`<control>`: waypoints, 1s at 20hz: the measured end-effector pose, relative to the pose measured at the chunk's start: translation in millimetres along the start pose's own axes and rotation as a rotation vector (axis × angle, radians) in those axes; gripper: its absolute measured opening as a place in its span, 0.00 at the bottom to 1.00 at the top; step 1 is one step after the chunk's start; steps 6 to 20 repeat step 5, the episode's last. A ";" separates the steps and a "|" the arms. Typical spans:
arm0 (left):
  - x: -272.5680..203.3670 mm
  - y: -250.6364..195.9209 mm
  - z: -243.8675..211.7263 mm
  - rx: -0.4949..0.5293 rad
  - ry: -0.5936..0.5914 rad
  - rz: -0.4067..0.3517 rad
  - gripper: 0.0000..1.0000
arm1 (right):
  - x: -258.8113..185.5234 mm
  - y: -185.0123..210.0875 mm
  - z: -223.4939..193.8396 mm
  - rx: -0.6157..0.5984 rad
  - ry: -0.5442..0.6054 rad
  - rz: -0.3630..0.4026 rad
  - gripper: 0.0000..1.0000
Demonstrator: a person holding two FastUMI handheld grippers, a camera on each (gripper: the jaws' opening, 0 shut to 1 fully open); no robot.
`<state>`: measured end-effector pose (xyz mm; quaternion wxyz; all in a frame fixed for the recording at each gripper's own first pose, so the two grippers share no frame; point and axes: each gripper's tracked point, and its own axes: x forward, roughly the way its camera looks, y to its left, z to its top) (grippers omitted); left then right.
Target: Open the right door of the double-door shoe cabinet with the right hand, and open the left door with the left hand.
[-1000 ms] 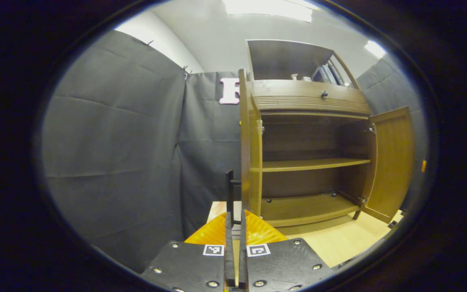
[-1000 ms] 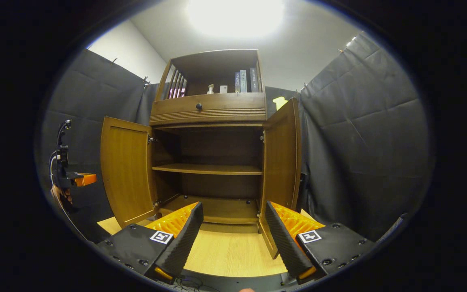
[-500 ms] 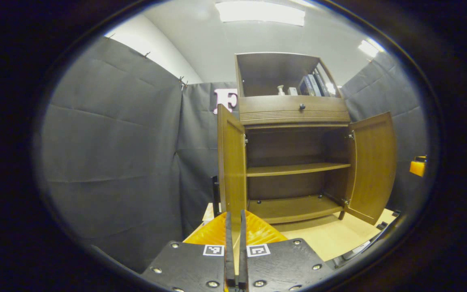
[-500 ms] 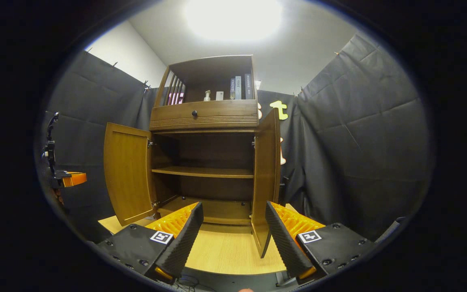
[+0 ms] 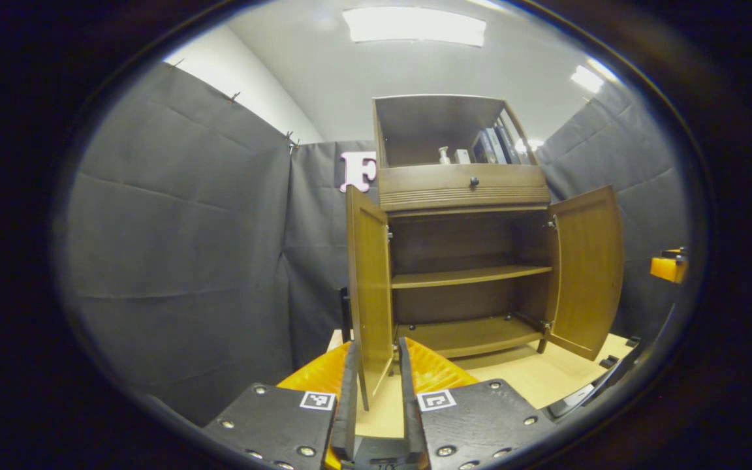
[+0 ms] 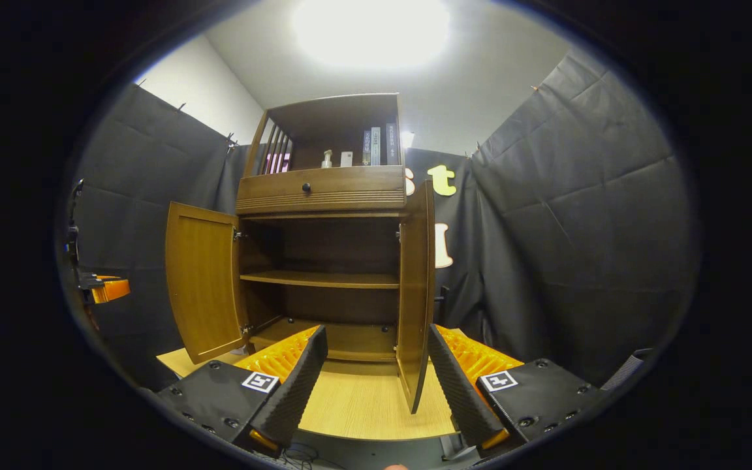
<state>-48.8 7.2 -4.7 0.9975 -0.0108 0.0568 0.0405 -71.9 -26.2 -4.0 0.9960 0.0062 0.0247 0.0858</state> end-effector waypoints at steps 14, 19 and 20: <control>-2.1 9.5 6.5 -0.004 -0.005 0.017 0.33 | 0.3 0.4 3.5 0.004 -0.004 -0.008 0.96; -2.1 9.5 6.5 -0.004 -0.005 0.017 0.33 | 0.3 0.4 3.5 0.004 -0.004 -0.008 0.96; -2.1 9.5 6.5 -0.004 -0.005 0.017 0.33 | 0.3 0.4 3.5 0.004 -0.004 -0.008 0.96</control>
